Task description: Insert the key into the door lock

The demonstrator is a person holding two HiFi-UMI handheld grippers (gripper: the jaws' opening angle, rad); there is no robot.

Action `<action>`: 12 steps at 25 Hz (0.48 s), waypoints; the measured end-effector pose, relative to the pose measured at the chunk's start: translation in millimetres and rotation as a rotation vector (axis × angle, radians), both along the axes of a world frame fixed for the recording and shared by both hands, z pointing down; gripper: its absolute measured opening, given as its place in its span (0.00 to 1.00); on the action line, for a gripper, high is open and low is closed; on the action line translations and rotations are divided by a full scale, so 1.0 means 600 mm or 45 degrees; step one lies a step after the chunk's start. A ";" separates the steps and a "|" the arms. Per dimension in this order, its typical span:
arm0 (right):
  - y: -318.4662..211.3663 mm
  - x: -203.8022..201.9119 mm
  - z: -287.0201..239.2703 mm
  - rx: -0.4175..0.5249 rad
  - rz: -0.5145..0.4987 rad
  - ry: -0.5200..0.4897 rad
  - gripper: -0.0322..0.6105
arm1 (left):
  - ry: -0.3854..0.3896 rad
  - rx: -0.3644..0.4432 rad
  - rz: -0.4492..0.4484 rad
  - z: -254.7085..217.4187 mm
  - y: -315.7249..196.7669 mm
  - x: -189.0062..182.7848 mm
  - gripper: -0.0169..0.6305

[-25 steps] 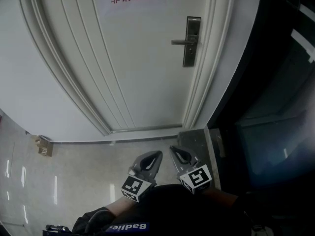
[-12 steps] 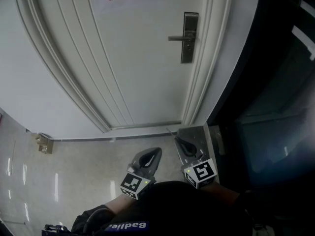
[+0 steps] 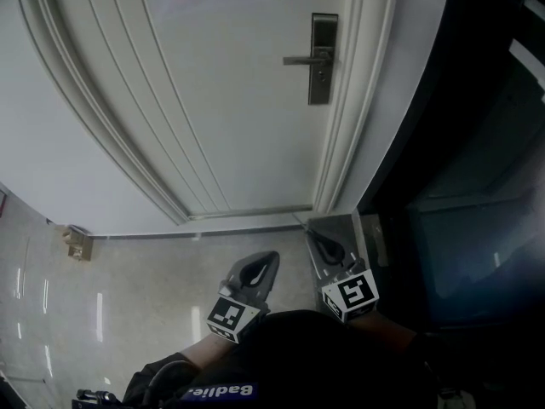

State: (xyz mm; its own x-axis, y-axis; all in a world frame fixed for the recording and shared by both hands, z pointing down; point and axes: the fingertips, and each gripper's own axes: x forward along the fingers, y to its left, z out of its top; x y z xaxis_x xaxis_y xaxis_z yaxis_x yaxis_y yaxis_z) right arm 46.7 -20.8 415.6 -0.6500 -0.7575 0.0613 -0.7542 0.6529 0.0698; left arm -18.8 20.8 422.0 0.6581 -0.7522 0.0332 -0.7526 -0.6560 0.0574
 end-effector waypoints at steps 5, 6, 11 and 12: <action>-0.010 0.030 0.005 -0.008 -0.014 -0.010 0.07 | 0.002 0.000 -0.044 0.002 -0.014 0.021 0.05; -0.011 0.037 0.006 -0.009 -0.017 -0.012 0.07 | 0.001 -0.001 -0.048 0.003 -0.015 0.028 0.05; -0.016 0.077 0.014 -0.002 -0.032 -0.034 0.07 | -0.013 -0.011 -0.053 0.009 -0.016 0.074 0.05; -0.017 0.083 0.017 -0.001 -0.036 -0.039 0.07 | -0.018 -0.015 -0.050 0.011 -0.014 0.084 0.05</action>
State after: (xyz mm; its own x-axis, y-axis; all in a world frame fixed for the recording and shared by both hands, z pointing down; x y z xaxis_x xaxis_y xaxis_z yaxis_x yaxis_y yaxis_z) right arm 96.5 -30.9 425.7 -0.6725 -0.7389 0.0419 -0.7374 0.6738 0.0463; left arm 31.4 12.6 428.7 0.6274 -0.7770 0.0513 -0.7786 -0.6251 0.0544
